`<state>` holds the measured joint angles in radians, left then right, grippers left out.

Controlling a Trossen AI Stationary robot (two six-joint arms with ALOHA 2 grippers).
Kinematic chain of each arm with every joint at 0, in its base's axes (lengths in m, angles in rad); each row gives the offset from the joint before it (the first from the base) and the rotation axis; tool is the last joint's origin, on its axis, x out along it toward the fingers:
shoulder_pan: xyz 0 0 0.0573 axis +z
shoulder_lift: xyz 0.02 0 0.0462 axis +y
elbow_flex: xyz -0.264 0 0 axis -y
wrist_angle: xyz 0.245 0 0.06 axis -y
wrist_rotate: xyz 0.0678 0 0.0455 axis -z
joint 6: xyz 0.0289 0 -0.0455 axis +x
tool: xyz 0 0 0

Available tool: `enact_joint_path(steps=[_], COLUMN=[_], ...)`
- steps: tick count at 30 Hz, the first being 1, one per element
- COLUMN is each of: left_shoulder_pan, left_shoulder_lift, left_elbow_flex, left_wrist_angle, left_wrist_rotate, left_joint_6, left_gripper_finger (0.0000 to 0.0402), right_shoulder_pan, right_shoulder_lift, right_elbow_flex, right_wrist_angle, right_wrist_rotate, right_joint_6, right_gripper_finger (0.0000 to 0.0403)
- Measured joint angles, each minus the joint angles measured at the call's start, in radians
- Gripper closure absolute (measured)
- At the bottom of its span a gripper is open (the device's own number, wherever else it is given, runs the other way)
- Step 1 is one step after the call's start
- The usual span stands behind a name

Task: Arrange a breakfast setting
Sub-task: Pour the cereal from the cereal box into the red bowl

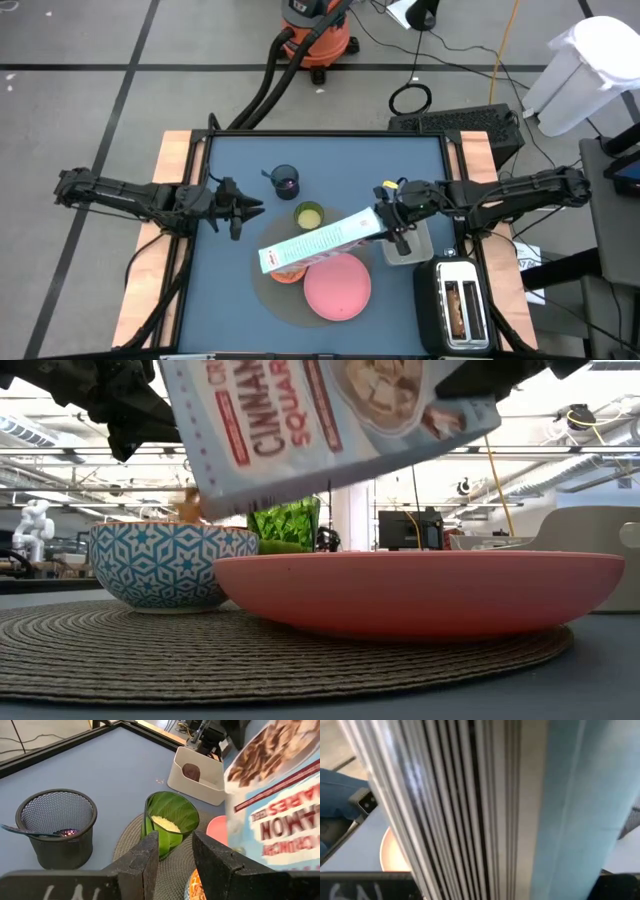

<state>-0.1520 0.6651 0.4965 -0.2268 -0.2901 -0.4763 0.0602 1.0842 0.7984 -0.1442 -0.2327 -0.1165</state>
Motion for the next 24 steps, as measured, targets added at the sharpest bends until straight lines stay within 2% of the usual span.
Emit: enact_joint_path(steps=[11, 16, 21, 24], left_shoulder_pan=[0.0, 0.0, 0.0, 0.0], left_shoulder_lift=[0.0, 0.0, 0.0, 0.0], left_elbow_flex=[0.0, 0.0, 0.0, 0.0], left_wrist_angle=[0.0, 0.0, 0.0, 0.0], left_wrist_rotate=[0.0, 0.0, 0.0, 0.0], left_joint_6=[0.0, 0.0, 0.0, 0.004], left_gripper_finger=[0.0277, 0.0277, 0.0277, 0.0277], right_shoulder_pan=[0.0, 0.001, 0.001, 0.001], right_shoulder_lift=[0.007, 0.001, 0.005, 0.005], right_elbow_flex=[0.0, 0.0, -0.001, -0.001], right_wrist_angle=[-0.01, 0.059, -0.009, 0.009], right_wrist_rotate=[0.007, 0.021, 0.024, 0.023], right_joint_6=[0.0, 0.0, 0.0, -0.001], right_gripper_finger=[0.0243, 0.0243, 0.0243, 0.0243])
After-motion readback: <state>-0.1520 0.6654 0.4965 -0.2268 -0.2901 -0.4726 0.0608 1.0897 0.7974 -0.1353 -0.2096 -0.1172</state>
